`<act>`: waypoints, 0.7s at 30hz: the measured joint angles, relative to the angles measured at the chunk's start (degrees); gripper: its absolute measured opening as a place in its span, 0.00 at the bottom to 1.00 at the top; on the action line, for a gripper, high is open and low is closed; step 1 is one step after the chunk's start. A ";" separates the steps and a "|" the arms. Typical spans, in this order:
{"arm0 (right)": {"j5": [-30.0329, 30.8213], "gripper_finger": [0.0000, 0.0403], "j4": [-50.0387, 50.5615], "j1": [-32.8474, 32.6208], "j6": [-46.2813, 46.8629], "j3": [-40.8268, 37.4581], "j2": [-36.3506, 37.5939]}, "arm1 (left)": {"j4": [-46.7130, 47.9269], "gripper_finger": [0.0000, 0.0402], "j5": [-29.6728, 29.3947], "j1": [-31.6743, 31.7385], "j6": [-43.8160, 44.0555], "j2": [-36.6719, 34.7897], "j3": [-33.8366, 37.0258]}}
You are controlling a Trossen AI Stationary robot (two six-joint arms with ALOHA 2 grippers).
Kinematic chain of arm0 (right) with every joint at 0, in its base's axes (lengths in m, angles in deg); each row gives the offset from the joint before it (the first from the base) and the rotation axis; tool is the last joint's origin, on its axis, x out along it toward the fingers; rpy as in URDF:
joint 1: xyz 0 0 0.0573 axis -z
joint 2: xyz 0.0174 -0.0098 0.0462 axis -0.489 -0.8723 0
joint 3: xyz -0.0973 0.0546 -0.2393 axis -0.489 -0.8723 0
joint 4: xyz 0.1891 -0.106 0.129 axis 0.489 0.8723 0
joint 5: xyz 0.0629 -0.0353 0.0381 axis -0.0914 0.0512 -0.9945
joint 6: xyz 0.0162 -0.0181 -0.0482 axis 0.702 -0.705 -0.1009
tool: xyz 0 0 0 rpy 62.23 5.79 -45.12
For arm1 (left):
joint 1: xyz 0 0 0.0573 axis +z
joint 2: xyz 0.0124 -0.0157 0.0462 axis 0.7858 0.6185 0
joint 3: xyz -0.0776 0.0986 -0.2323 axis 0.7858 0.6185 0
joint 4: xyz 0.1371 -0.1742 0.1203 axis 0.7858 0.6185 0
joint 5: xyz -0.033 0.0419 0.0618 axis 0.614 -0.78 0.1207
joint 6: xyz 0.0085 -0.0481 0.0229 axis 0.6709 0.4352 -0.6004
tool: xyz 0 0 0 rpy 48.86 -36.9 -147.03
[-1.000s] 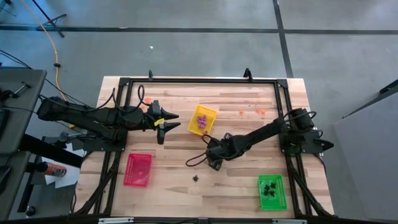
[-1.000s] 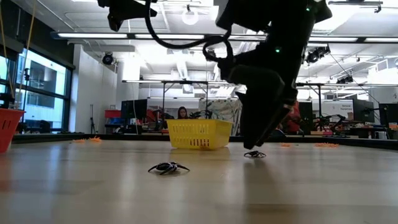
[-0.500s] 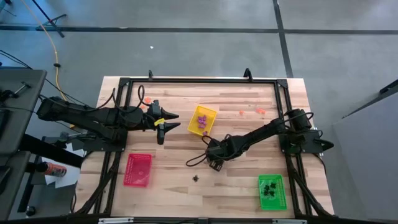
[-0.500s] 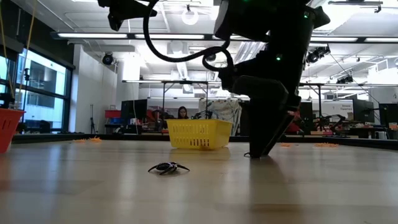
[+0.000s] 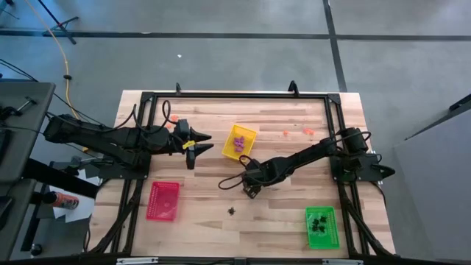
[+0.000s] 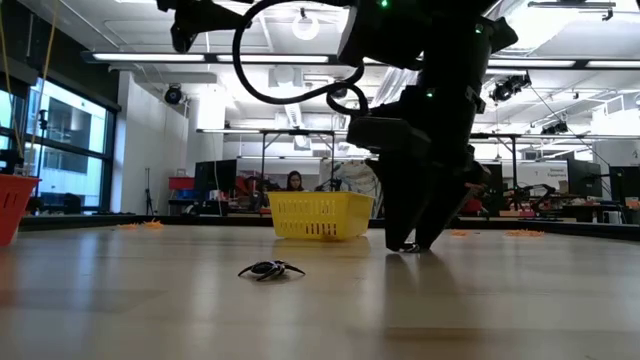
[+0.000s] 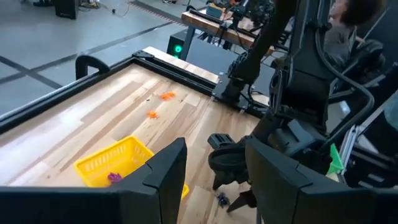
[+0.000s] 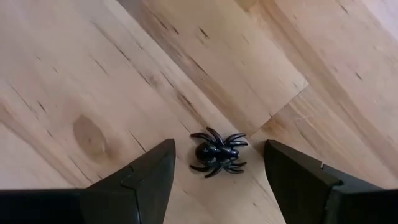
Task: Sort Halloween decoration
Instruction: Put the right black spider toy into the green bin
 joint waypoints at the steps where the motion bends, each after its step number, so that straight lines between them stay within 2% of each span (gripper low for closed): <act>1: 0.01 0.59 -0.01 0.03 0.29 0.00 0.00 | -0.02 0.39 -0.06 0.00 0.81 0.00 0.00; 5: -0.17 0.59 0.01 0.09 0.32 -0.02 -0.02 | -0.02 0.39 -1.24 0.00 3.08 0.00 0.00; 10: 0.16 0.58 0.18 -0.50 -6.31 -0.09 -0.07 | -0.02 0.39 -1.75 0.00 3.32 0.00 0.00; 14: 0.54 0.55 0.12 -0.44 -2.38 -0.11 -0.07 | -0.02 0.39 -1.75 0.00 3.68 0.00 0.00; 21: 0.82 0.47 0.51 -0.44 -1.41 -0.02 -0.83 | -0.01 0.39 -1.74 0.00 3.68 0.00 0.00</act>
